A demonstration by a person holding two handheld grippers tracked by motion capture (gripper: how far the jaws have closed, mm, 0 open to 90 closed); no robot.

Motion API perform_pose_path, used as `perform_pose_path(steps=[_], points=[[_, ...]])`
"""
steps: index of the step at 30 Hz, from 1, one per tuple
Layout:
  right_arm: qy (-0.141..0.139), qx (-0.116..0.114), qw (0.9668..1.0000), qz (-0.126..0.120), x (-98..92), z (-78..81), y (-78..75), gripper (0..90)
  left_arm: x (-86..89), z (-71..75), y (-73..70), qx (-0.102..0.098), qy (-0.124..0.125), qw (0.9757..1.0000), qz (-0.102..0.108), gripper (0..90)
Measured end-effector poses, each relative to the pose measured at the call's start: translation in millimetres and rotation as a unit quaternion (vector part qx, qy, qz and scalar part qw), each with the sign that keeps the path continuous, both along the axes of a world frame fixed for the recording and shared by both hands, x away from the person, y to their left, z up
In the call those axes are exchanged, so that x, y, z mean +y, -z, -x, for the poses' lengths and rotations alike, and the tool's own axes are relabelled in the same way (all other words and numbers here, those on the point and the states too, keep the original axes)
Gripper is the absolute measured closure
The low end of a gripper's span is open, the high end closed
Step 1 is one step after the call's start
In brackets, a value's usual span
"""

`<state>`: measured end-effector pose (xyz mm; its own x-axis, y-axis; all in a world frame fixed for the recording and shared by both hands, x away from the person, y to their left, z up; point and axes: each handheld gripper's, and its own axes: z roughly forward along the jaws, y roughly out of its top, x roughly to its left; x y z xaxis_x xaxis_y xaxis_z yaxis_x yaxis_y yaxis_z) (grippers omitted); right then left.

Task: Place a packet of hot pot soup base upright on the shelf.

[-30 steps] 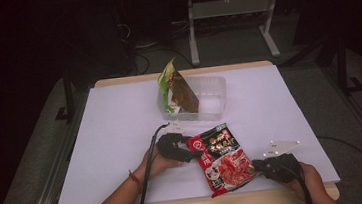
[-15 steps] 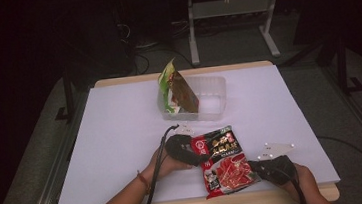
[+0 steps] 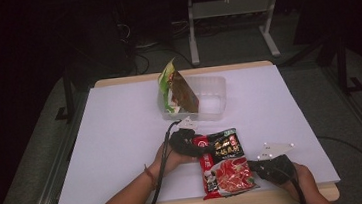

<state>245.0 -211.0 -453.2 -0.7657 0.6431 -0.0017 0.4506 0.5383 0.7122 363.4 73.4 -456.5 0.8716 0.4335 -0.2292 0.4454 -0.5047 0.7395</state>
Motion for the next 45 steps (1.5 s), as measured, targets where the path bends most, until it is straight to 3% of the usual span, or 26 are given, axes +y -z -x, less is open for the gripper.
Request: perform_pose_path(steps=[1,7,9,11,12,13,14,17,20,22,24,25,26,29,31,34,35,37,38,39,42,44,45], points=[[0.000,0.000,1.0000,0.000,0.0,0.0,0.0,86.2,-1.3,-0.2,0.1,0.000,-0.001,1.0000,0.000,34.8],[-0.001,-0.001,1.0000,-0.001,-0.3,0.0,0.2,86.0,0.6,-2.8,0.5,0.001,-0.006,1.0000,0.005,59.4],[-0.001,-0.001,1.0000,-0.002,-0.4,-0.1,0.3,85.9,1.8,-2.5,-0.2,-0.011,-0.006,0.9999,0.004,63.4],[-0.001,-0.007,1.0000,0.000,-0.9,-0.1,0.4,79.5,2.6,-1.9,-0.9,-0.028,0.000,0.9996,0.002,73.1],[-0.001,-0.007,1.0000,0.000,-0.9,-0.1,0.4,79.5,3.4,-1.3,-1.4,-0.038,0.000,0.9993,0.004,73.1],[0.007,-0.014,0.9999,0.007,-2.0,-0.8,0.4,71.2,4.4,0.6,-2.2,-0.048,-0.002,0.9988,0.010,80.1],[0.007,-0.014,0.9999,0.007,-2.0,-0.8,0.4,71.2,4.4,0.6,-2.2,-0.048,-0.002,0.9988,0.010,82.0],[0.014,-0.020,0.9996,0.012,-5.3,-2.7,0.1,58.9,7.5,3.0,-3.5,-0.062,-0.001,0.9979,0.017,84.5],[0.018,-0.018,0.9996,0.013,-9.7,-3.6,-0.6,52.1,14.7,5.4,-8.5,-0.059,-0.015,0.9967,0.055,85.6],[0.020,-0.019,0.9995,0.014,-11.1,-4.1,-0.8,50.6,16.4,5.8,-11.8,-0.057,-0.010,0.9965,0.060,85.9],[0.019,-0.021,0.9996,0.009,-14.0,-3.9,-2.4,49.9,21.2,8.0,-19.7,-0.054,-0.011,0.9951,0.082,86.2],[0.020,-0.031,0.9993,0.007,-15.9,-3.2,-5.0,47.3,22.1,9.2,-22.6,-0.058,-0.008,0.9947,0.085,86.5],[0.024,-0.035,0.9991,0.004,-16.6,-2.8,-6.4,47.3,23.9,14.3,-30.5,-0.074,-0.005,0.9934,0.088,86.5],[0.023,-0.041,0.9989,-0.002,-17.7,-2.8,-9.0,47.3,25.4,19.5,-37.9,-0.088,-0.002,0.9915,0.096,86.8],[0.024,-0.053,0.9983,-0.005,-18.2,-2.2,-12.1,46.6,27.3,27.5,-48.9,-0.108,-0.001,0.9887,0.105,86.8],[0.026,-0.057,0.9980,-0.009,-18.9,-2.6,-13.3,46.6,29.1,31.7,-55.3,-0.119,0.000,0.9868,0.110,86.9],[0.028,-0.061,0.9977,-0.009,-19.2,-3.2,-13.8,46.5,31.6,35.2,-60.2,-0.130,-0.002,0.9845,0.118,86.9],[0.029,-0.062,0.9976,-0.009,-19.4,-3.4,-13.9,46.5,32.6,36.6,-62.6,-0.135,0.000,0.9839,0.117,87.0],[0.029,-0.063,0.9975,-0.009,-19.8,-3.6,-13.9,46.5,33.2,38.7,-65.2,-0.147,0.000,0.9824,0.115,87.1],[0.030,-0.065,0.9974,-0.008,-20.6,-3.9,-13.9,46.4,35.4,40.3,-70.2,-0.147,0.001,0.9810,0.127,87.2],[0.035,-0.067,0.9971,-0.010,-22.4,-4.2,-14.3,46.1,38.1,41.8,-75.6,-0.155,-0.001,0.9788,0.134,87.4],[0.039,-0.068,0.9969,-0.011,-23.5,-4.4,-14.3,46.0,39.7,42.0,-77.8,-0.161,-0.008,0.9777,0.134,87.4],[0.039,-0.069,0.9968,-0.011,-24.1,-4.5,-14.3,46.0,40.4,41.4,-78.9,-0.159,-0.010,0.9784,0.132,87.4]])
